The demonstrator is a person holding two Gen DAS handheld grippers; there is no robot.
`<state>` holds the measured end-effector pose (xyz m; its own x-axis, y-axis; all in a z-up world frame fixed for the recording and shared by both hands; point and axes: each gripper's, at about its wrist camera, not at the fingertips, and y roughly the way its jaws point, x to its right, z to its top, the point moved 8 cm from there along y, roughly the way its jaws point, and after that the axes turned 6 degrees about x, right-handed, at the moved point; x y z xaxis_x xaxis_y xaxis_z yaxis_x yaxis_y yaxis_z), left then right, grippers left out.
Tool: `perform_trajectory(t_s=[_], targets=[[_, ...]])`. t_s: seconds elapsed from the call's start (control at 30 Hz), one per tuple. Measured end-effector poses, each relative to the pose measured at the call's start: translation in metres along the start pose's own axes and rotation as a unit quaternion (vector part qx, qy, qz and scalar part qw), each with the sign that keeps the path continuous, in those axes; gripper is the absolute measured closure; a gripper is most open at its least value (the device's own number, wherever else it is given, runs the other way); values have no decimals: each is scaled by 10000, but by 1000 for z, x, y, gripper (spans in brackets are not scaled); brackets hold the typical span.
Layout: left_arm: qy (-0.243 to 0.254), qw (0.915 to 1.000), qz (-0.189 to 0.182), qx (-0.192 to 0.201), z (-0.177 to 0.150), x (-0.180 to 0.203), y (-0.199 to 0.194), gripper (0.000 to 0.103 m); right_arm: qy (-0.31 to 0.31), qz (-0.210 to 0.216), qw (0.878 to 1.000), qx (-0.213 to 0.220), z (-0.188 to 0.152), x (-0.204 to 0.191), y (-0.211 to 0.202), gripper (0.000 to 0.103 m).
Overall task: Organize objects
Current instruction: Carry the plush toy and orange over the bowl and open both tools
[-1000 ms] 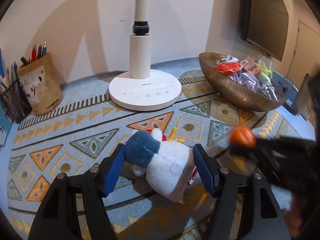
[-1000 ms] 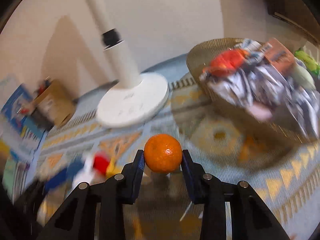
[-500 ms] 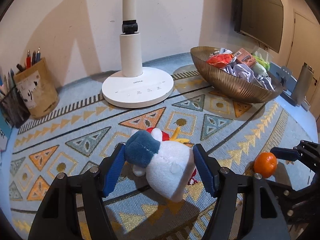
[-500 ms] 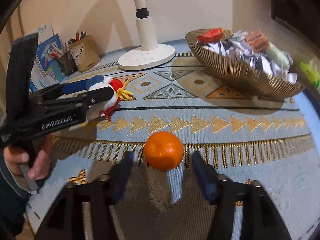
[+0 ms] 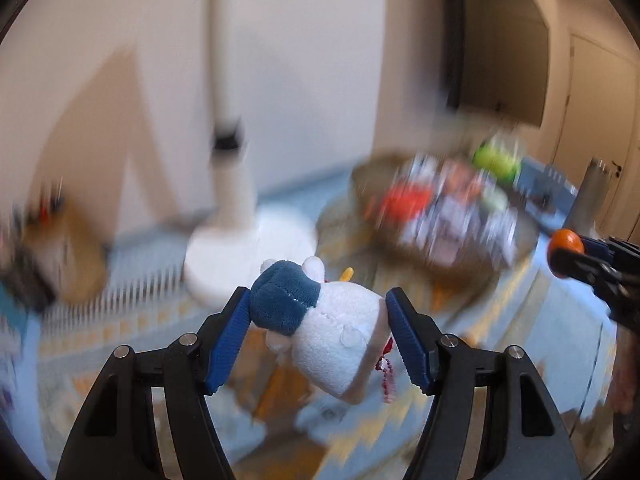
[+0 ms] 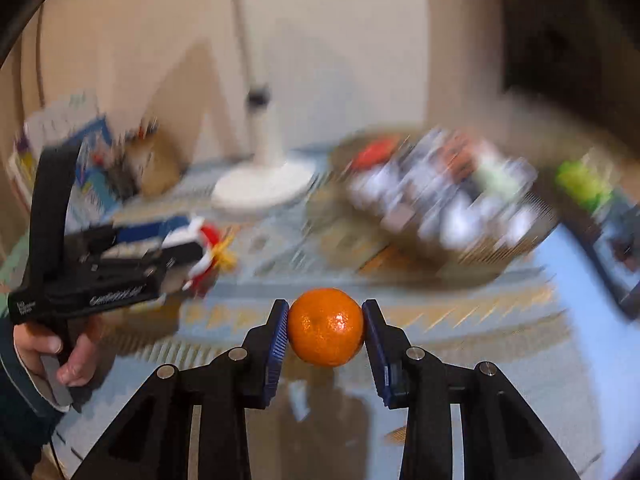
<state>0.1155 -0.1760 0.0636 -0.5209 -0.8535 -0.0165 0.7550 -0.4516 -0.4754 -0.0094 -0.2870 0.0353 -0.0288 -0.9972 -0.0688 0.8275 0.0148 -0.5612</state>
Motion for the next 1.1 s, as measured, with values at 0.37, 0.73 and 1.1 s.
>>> perform_trajectory(t_s=[0.37,0.73,1.1], targets=[[47,9988,-430,244,91,68,123,25,1709,-859,9791,683,95,177,30,66],[-261,9979,-585,-11,68,38,64,17,1856,-770,9772,682,92,198,23,40],[-715,9927,845,480,31,-62,-124,1,1608,707,9837,390,73,48,-30,36]])
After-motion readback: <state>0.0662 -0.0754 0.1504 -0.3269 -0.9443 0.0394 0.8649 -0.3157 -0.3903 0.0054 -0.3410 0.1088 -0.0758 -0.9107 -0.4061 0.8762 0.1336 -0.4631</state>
